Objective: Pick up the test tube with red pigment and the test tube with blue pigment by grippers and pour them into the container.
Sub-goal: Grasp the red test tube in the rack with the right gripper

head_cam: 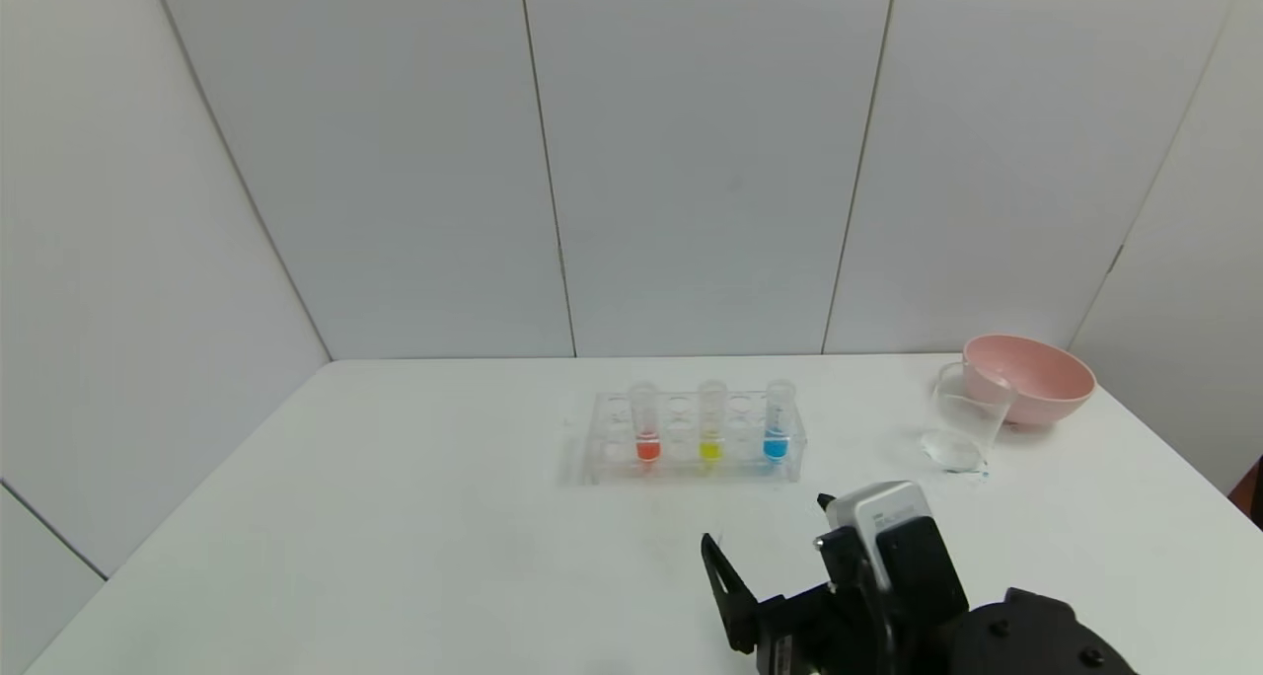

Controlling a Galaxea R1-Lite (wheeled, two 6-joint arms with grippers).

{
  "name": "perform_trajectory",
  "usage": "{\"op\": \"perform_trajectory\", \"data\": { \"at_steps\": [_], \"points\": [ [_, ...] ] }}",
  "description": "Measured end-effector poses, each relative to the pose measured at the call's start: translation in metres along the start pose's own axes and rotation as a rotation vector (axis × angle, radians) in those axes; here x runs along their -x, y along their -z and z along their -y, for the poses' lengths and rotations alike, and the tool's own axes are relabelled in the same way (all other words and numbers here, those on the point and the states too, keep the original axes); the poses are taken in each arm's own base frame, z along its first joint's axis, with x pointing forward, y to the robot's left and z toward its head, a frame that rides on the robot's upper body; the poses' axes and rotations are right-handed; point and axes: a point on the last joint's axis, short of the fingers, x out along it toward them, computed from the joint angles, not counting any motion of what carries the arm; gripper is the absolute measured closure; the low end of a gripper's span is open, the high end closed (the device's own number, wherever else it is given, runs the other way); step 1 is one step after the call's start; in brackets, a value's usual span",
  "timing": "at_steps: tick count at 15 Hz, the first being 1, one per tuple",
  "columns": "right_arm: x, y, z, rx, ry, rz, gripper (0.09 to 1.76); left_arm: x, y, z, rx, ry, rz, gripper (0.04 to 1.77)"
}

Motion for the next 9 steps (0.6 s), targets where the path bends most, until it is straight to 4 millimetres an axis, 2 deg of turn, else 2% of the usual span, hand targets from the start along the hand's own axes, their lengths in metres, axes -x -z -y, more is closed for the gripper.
{"op": "perform_trajectory", "data": {
  "at_steps": [4, 9],
  "points": [
    [-0.019, 0.015, -0.016, -0.027, -0.013, 0.025, 0.14, 0.0, 0.0, 0.0, 0.0, 0.0, 0.0, 0.05],
    [-0.062, 0.024, -0.033, 0.003, -0.045, 0.061, 0.14, 0.0, 0.0, 0.0, 0.0, 0.0, 0.0, 0.05]
  ]
}}
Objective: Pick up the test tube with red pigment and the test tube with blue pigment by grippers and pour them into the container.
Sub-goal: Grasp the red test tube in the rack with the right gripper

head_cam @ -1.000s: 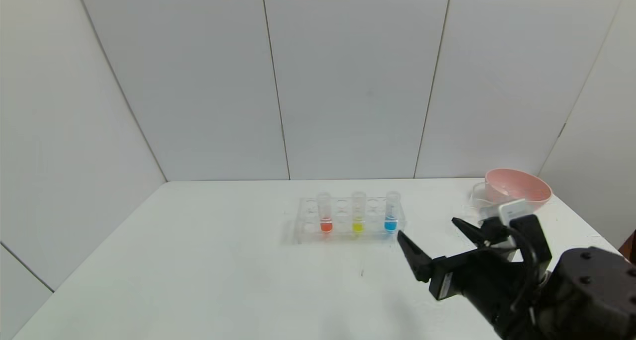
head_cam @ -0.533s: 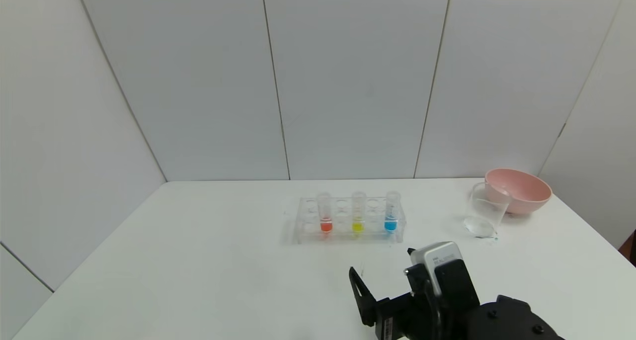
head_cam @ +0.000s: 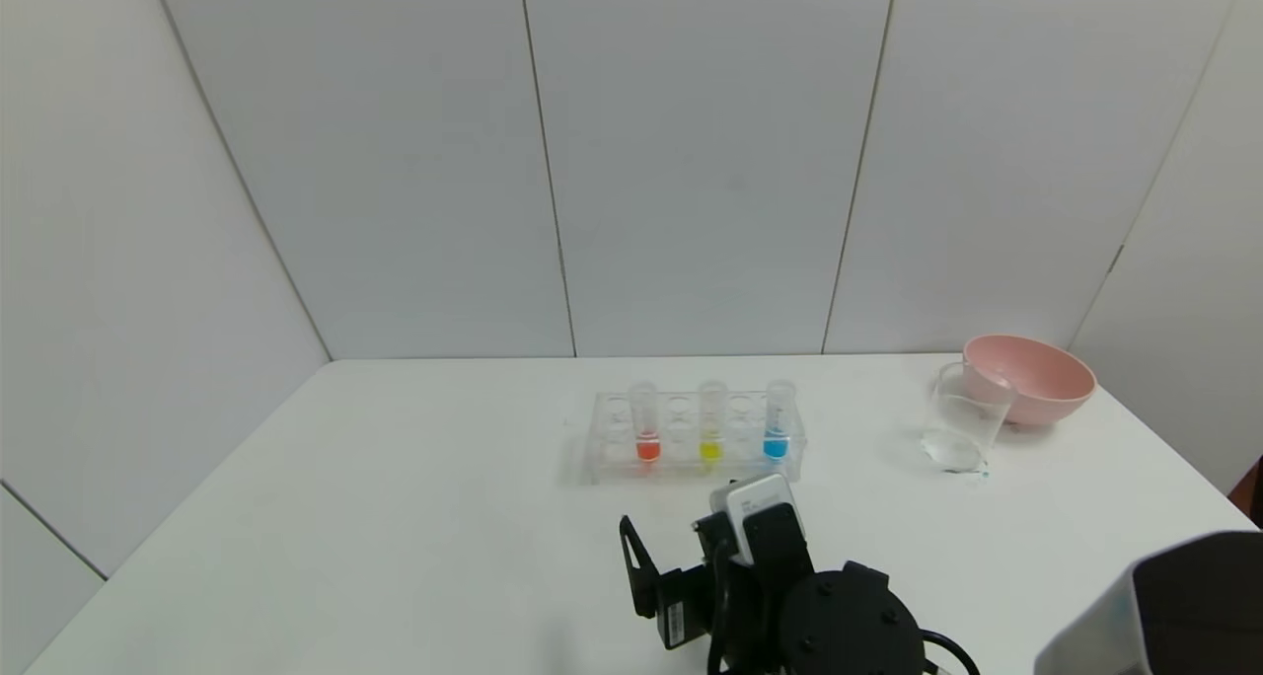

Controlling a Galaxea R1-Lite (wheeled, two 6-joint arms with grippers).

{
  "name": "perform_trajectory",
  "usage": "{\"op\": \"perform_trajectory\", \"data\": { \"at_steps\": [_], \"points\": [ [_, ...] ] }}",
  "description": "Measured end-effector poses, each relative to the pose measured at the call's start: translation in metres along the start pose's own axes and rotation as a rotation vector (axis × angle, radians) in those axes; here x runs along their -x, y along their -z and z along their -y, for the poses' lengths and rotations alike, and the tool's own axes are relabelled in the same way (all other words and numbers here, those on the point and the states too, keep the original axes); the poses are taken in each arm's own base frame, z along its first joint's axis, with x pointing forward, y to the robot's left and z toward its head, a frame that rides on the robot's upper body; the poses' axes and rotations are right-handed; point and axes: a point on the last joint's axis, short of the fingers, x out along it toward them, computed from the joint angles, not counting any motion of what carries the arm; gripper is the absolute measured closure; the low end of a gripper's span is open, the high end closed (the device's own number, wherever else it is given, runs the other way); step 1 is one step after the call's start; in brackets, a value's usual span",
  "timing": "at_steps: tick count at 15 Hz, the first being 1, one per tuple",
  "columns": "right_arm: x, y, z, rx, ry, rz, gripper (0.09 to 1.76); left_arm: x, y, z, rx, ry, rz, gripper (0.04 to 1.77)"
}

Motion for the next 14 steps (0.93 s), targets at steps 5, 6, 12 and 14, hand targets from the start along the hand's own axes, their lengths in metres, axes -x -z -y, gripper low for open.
{"op": "perform_trajectory", "data": {
  "at_steps": [5, 6, 12, 14],
  "points": [
    [-0.054, -0.001, -0.008, 0.04, 0.009, -0.006, 0.14, 0.0, 0.0, 0.0, 0.0, 0.0, 0.0, 0.05],
    [-0.064, -0.003, -0.01, 0.041, 0.016, -0.006, 0.14, 0.0, 0.0, 0.0, 0.0, 0.0, 0.0, 0.05],
    [-0.115, -0.008, -0.002, 0.031, 0.043, 0.008, 0.14, 0.0, 0.0, 0.0, 0.0, 0.0, 0.0, 0.05],
    [-0.127, -0.005, 0.002, 0.025, 0.047, 0.018, 0.14, 0.0, 0.0, 0.0, 0.0, 0.0, -0.001, 0.05]
  ]
}}
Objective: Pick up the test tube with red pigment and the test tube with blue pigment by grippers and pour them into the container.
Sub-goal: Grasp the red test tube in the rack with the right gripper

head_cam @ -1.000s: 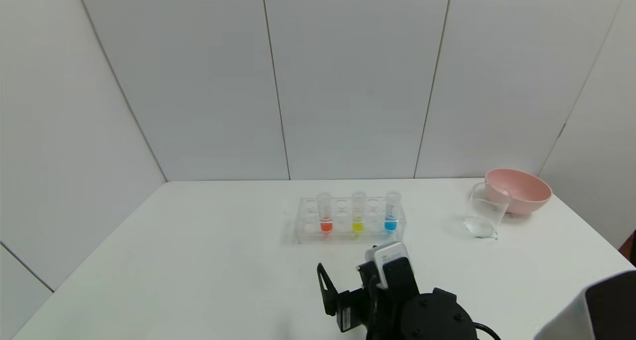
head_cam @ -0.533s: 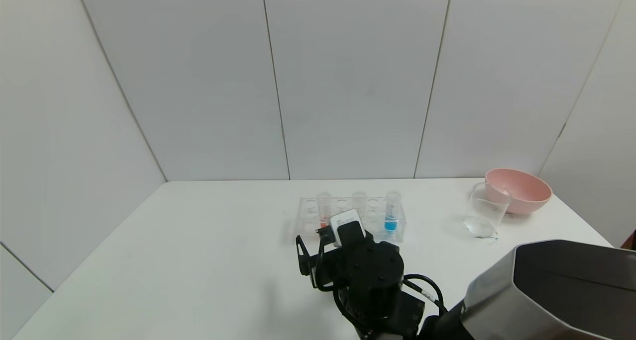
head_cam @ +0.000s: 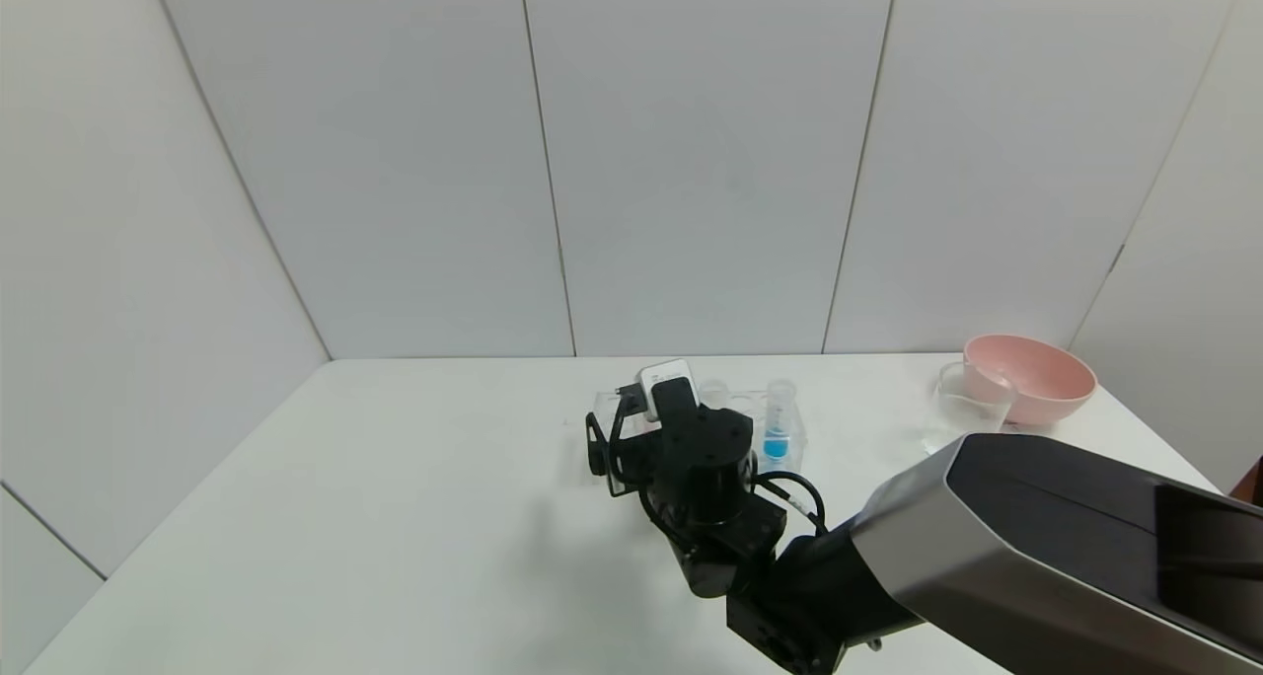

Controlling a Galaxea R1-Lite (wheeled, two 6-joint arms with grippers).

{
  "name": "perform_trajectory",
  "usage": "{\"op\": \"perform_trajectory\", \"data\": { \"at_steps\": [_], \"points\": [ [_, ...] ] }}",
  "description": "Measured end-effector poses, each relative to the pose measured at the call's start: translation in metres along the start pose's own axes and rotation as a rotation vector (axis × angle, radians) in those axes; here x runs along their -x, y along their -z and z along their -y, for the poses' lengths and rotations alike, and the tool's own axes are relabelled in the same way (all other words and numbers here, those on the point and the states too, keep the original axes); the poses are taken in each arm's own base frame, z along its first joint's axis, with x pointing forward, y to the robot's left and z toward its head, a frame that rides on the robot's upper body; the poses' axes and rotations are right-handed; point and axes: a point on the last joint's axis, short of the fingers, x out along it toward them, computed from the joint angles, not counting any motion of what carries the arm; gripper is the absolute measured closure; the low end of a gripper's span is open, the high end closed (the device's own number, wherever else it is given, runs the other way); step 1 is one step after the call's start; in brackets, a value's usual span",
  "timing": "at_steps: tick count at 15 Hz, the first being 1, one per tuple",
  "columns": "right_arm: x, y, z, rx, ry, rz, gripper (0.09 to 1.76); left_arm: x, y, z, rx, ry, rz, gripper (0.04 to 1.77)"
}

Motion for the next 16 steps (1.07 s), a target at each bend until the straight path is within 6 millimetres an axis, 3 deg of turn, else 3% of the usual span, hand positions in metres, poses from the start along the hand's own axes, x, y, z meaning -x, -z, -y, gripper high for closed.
{"op": "perform_trajectory", "data": {
  "at_steps": [8, 12, 15, 16],
  "points": [
    [-0.024, 0.004, 0.004, 0.001, 0.013, 0.002, 0.14, 0.0, 0.0, 0.0, 0.0, 0.0, 0.0, 0.05],
    [-0.027, 0.005, 0.01, 0.002, 0.026, 0.0, 0.74, 0.0, 0.0, 0.0, 0.0, 0.0, 0.001, 0.05],
    [-0.026, 0.002, 0.01, 0.0, 0.025, 0.004, 1.06, 0.0, 0.0, 0.0, 0.0, 0.0, 0.0, 0.05],
    [-0.025, 0.002, 0.008, -0.001, 0.023, 0.005, 1.32, 0.0, 0.0, 0.0, 0.0, 0.0, 0.001, 0.05]
  ]
}}
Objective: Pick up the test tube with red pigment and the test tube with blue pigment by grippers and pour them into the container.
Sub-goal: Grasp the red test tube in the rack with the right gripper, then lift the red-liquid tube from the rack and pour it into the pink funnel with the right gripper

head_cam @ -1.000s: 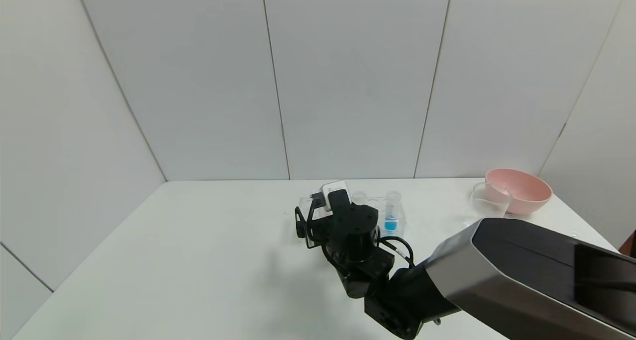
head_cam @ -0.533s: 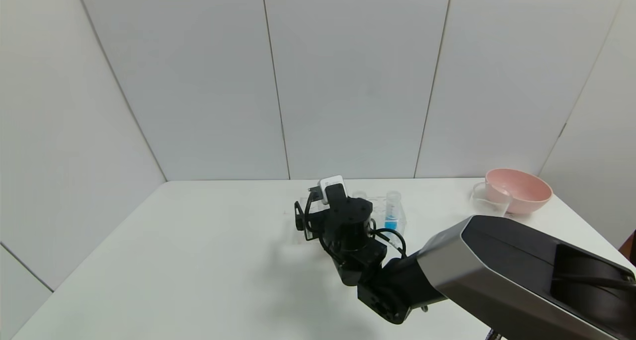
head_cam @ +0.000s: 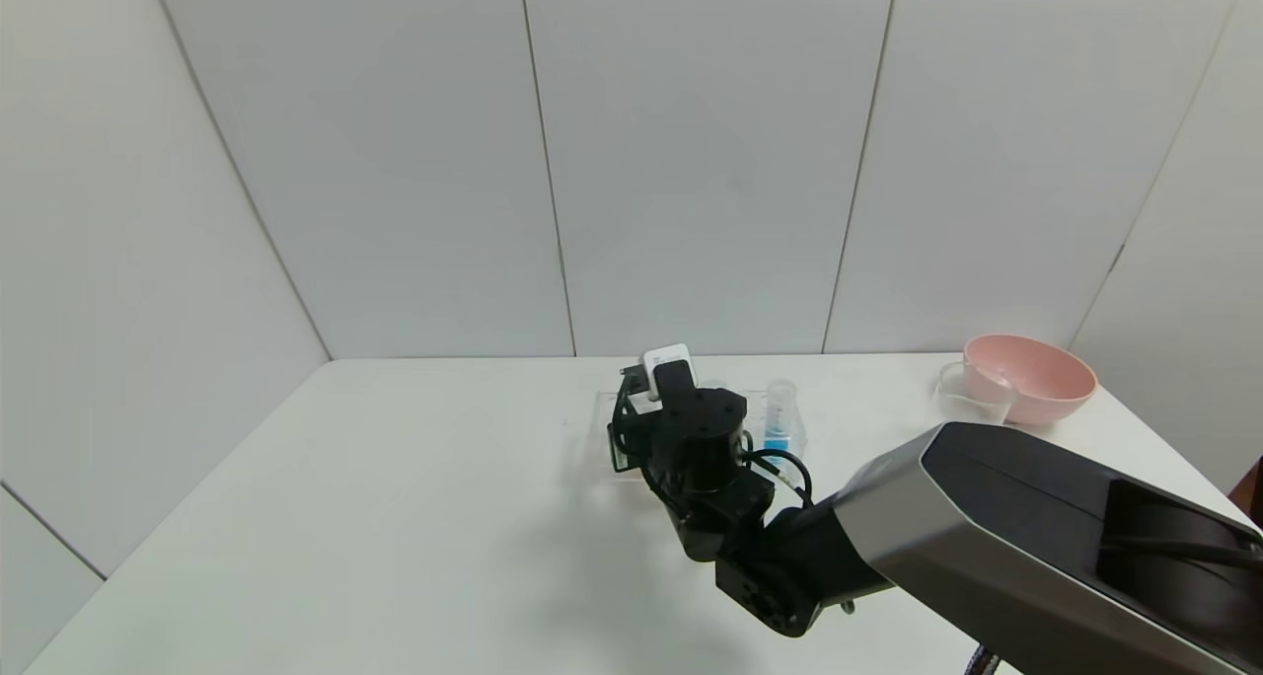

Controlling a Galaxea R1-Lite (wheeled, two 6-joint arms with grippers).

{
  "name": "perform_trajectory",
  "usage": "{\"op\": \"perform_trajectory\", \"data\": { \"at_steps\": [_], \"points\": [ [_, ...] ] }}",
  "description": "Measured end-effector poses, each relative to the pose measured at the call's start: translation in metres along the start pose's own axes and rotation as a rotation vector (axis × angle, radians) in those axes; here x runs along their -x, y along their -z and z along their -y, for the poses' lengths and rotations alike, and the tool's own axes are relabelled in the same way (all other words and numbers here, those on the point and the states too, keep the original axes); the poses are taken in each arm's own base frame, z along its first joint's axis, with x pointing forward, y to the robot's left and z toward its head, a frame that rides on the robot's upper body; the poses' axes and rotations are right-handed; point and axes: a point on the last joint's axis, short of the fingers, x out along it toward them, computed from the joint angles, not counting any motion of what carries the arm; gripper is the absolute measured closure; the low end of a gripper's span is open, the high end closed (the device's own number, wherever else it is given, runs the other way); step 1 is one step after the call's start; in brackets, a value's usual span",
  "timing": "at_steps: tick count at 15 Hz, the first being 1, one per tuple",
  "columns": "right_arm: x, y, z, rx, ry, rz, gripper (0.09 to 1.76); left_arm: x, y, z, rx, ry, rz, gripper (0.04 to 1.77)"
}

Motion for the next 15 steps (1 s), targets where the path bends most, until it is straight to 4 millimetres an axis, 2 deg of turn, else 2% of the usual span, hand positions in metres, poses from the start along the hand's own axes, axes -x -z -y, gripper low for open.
{"op": "perform_trajectory", "data": {
  "at_steps": [5, 8, 10, 15],
  "points": [
    [0.003, -0.001, -0.004, 0.001, -0.002, 0.001, 1.36, 0.0, 0.0, 0.0, 0.0, 0.0, 0.0, 0.05],
    [0.004, -0.008, -0.003, 0.018, -0.006, 0.013, 1.36, 0.0, 0.0, 0.0, 0.0, 0.0, 0.0, 0.05],
    [0.005, -0.02, -0.003, 0.044, -0.011, 0.033, 1.36, 0.0, 0.0, 0.0, 0.0, 0.0, -0.001, 0.05],
    [0.013, -0.064, 0.001, 0.052, -0.038, 0.067, 1.36, 0.0, 0.0, 0.0, 0.0, 0.0, -0.001, 0.05]
  ]
}}
